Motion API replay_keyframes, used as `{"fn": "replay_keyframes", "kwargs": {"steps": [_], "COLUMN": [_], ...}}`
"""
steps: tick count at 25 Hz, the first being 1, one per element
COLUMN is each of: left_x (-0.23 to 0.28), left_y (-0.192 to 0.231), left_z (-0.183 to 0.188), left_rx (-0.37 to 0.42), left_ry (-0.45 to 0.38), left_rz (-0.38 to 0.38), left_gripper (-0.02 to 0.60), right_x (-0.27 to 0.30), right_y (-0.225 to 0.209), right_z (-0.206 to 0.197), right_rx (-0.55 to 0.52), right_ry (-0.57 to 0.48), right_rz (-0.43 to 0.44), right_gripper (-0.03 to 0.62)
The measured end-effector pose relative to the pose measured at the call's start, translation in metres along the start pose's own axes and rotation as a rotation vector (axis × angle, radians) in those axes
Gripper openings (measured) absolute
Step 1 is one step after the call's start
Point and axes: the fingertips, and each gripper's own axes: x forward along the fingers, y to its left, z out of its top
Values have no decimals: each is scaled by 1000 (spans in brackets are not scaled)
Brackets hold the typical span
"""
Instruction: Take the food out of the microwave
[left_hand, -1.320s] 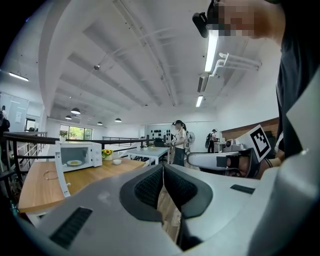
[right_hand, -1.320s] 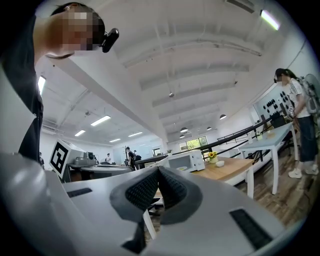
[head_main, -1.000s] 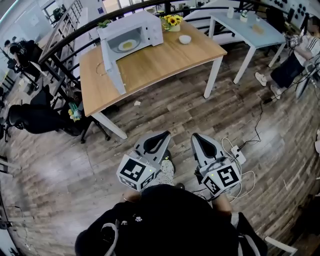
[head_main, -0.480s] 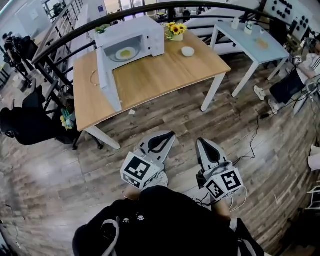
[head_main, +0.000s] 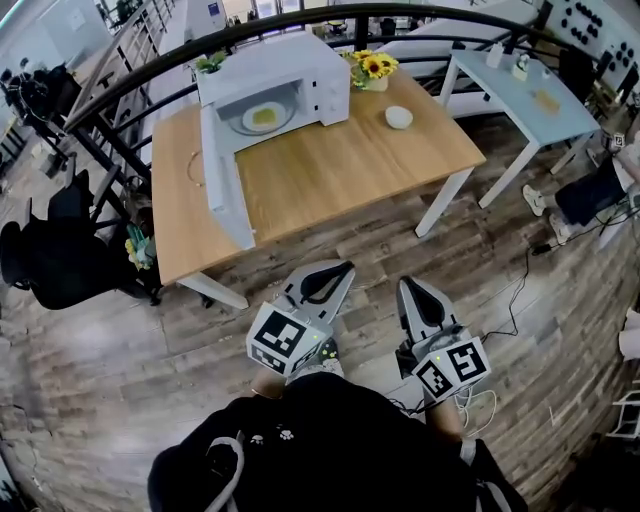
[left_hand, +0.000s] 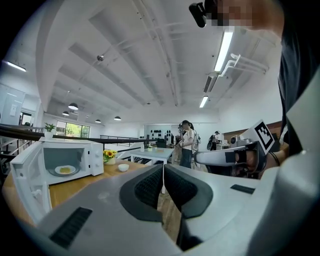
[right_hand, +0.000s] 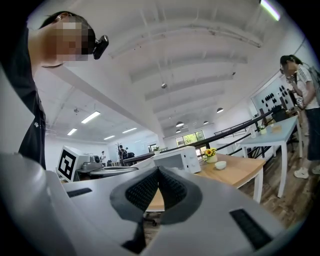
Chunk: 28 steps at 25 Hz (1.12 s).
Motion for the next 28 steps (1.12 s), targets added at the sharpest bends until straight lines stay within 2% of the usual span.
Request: {"fn": "replay_keyframes", "kwargs": {"steps": [11,18,23,28], "left_x": [17,17,21,34], "left_y": [82,109,129,164], "left_z": [-5,-7,-6,-2], "left_rx": [-14,-36,-37,-36], "left_ry": [-5,-2,0,0], "left_rz": [26,75,145,258], "left_gripper": [17,18,18,18], "right_x": [82,110,136,178], "right_y": [-21,-23,-30,-50], "right_z": [4,3,6,13], "right_rx": [26,52,54,62], "right_ry": [-5,17,23,28], "right_rz": [9,51,118,218], "right_gripper": [3,5,5,5]}}
